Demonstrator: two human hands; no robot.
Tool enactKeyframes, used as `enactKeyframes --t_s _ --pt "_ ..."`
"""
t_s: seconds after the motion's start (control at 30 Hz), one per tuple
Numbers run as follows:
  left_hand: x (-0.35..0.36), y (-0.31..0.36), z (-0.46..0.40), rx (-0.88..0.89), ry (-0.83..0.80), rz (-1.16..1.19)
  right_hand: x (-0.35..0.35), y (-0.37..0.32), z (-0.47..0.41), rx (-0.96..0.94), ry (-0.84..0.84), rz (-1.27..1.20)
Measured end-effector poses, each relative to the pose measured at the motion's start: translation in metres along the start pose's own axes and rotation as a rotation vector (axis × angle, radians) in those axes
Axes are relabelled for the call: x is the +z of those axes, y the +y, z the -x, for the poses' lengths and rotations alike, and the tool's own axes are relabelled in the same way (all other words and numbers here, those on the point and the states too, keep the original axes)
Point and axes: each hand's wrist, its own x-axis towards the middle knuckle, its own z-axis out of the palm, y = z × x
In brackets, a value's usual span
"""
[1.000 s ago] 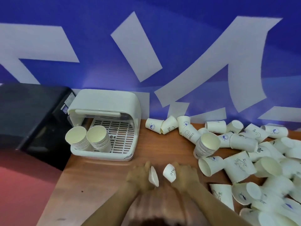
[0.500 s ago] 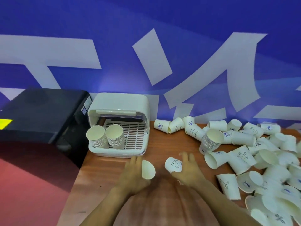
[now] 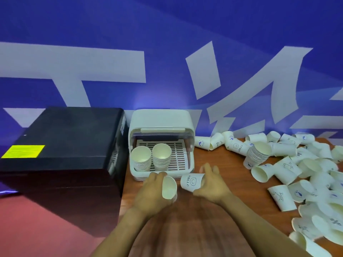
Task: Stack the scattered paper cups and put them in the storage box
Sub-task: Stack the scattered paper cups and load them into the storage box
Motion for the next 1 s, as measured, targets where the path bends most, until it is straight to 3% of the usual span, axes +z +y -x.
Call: enactKeyframes --t_s 0.37,0.53,1.0 --pt "-0.082 -0.034 -0.013 -0.036 0.241 0.019 0.005 -0.071 -0.022 -0.129 0.114 -0.05" --pt "-0.1 -0.042 -0.035 -0.081 0.331 -0.013 0.01 -0.098 -0.041 -0.197 0.249 -0.105" --pt "-0.075 -0.069 -0.074 -0.129 0.262 -0.103 0.051 -0.106 -0.078 -0.258 0.37 -0.038"
